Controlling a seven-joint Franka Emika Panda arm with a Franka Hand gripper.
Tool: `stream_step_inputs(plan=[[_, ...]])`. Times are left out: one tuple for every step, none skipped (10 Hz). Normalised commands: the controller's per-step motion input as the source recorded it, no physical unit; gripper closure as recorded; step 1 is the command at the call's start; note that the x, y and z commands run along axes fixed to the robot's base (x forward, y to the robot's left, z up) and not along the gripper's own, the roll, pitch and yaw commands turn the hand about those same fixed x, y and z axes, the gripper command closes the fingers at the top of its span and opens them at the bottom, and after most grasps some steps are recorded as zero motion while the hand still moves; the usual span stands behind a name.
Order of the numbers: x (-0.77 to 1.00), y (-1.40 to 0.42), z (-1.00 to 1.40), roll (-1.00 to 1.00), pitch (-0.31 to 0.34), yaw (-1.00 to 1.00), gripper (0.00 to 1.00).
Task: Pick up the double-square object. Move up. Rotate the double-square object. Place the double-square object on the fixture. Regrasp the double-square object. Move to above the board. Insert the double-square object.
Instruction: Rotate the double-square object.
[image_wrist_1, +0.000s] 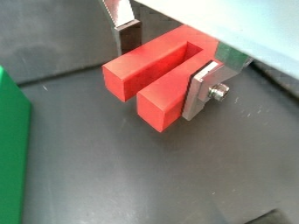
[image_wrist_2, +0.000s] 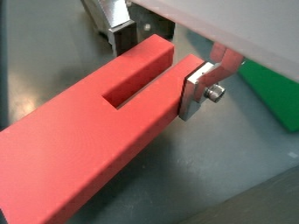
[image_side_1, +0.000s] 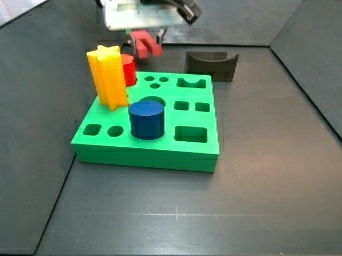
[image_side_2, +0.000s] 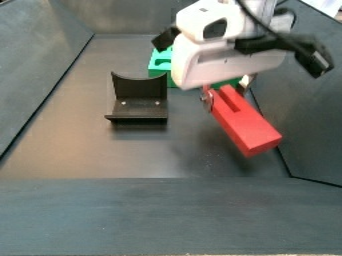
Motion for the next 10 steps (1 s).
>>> stream_step_inputs(plan=[[0.27,0.05,0.83,0.00,0.000,0.00,1.00],[0.25,0.04,0.70,0.01,0.008,0.00,1.00],[0.15,0.03,0.51,0.02,0.067,0.00,1.00],[0.09,0.03,0.36,0.04,0.084,0.00,1.00],[0.06,0.02,0.27,0.05,0.089,-0.01,1.00],[0.00,0.00,0.00,0.00,0.000,-1.00,1.00],[0.00,0.00,-0.05,0.00,-0.001,-1.00,1.00],[0.00,0.01,-0.04,0.00,-0.002,-1.00,1.00],[0.01,0.01,-0.03,0.00,-0.002,-1.00,1.00],[0.01,0.01,-0.03,0.00,-0.002,-1.00,1.00]])
